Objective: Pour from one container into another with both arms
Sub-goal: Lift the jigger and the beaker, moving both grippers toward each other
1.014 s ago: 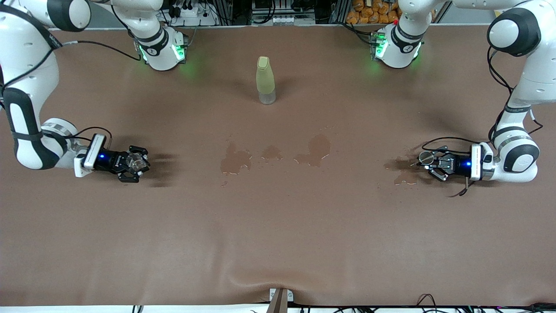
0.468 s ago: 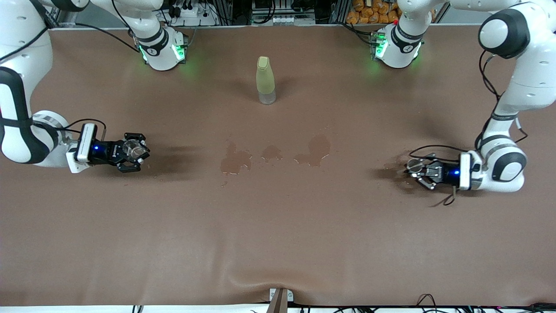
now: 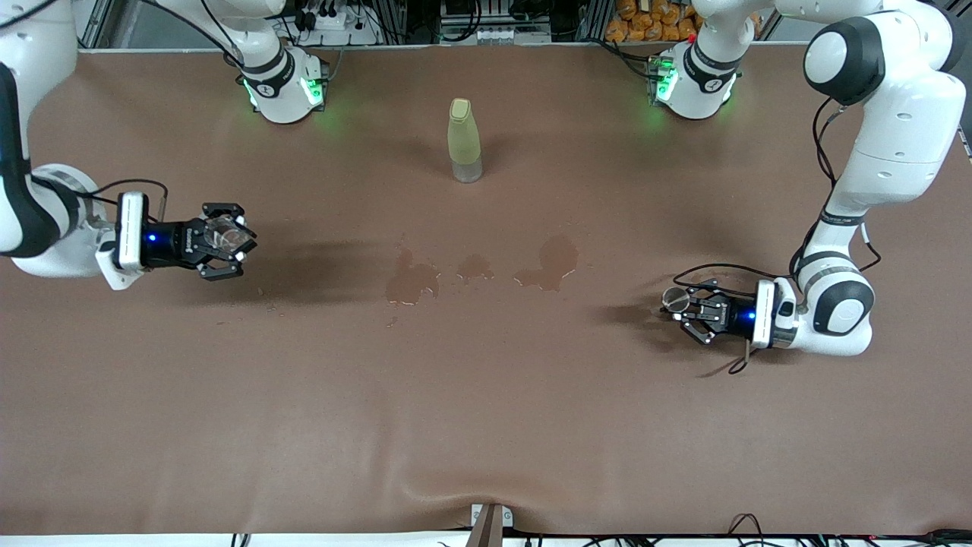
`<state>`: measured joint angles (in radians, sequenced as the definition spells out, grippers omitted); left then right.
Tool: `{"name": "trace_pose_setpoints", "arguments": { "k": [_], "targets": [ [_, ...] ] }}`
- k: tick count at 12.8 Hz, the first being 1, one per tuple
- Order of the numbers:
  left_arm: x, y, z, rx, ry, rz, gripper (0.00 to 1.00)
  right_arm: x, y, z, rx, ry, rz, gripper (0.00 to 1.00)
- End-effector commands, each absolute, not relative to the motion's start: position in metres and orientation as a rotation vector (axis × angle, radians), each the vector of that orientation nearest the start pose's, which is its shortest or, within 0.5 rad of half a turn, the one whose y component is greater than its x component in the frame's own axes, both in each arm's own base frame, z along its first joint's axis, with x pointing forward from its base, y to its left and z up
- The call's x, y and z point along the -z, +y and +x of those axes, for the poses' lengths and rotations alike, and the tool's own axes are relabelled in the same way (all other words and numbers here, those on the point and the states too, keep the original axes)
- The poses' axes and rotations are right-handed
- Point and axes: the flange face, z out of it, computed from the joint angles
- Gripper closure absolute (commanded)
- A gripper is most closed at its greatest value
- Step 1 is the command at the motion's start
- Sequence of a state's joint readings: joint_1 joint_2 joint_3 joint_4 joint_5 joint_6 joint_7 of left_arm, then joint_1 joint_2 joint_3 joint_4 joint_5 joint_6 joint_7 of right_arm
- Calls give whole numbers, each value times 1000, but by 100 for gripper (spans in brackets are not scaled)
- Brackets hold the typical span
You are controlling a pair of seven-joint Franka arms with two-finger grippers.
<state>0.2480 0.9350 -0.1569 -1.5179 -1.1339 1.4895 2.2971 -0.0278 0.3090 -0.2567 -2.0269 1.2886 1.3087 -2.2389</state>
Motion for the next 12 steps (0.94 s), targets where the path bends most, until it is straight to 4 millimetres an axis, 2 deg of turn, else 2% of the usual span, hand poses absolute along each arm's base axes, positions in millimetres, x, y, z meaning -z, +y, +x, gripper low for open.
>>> {"name": "trace_pose_setpoints", "arguments": {
  "k": [1, 2, 3, 5, 6, 10, 12],
  "targets": [
    [-159, -61, 653, -888, -1322, 1213, 100, -368, -17, 523, 911, -1188, -1304, 100],
    [-159, -63, 657, -918, -1306, 1235, 100, -368, -15, 522, 906, -1185, -1303, 100],
    [-160, -81, 658, -926, -1295, 1224, 100, -361, -7, 517, 888, -1173, -1298, 100],
    [-161, -89, 664, -946, -1272, 1271, 100, -355, 8, 514, 878, -1162, -1290, 100],
    [-161, -99, 665, -938, -1285, 1290, 100, -353, 14, 514, 880, -1161, -1287, 100],
    [-163, -160, 666, -958, -1299, 1295, 100, -339, 53, 510, 907, -1120, -1294, 100],
    [-164, -179, 663, -955, -1295, 1279, 100, -333, 70, 511, 918, -1111, -1315, 100]
  ]
}}
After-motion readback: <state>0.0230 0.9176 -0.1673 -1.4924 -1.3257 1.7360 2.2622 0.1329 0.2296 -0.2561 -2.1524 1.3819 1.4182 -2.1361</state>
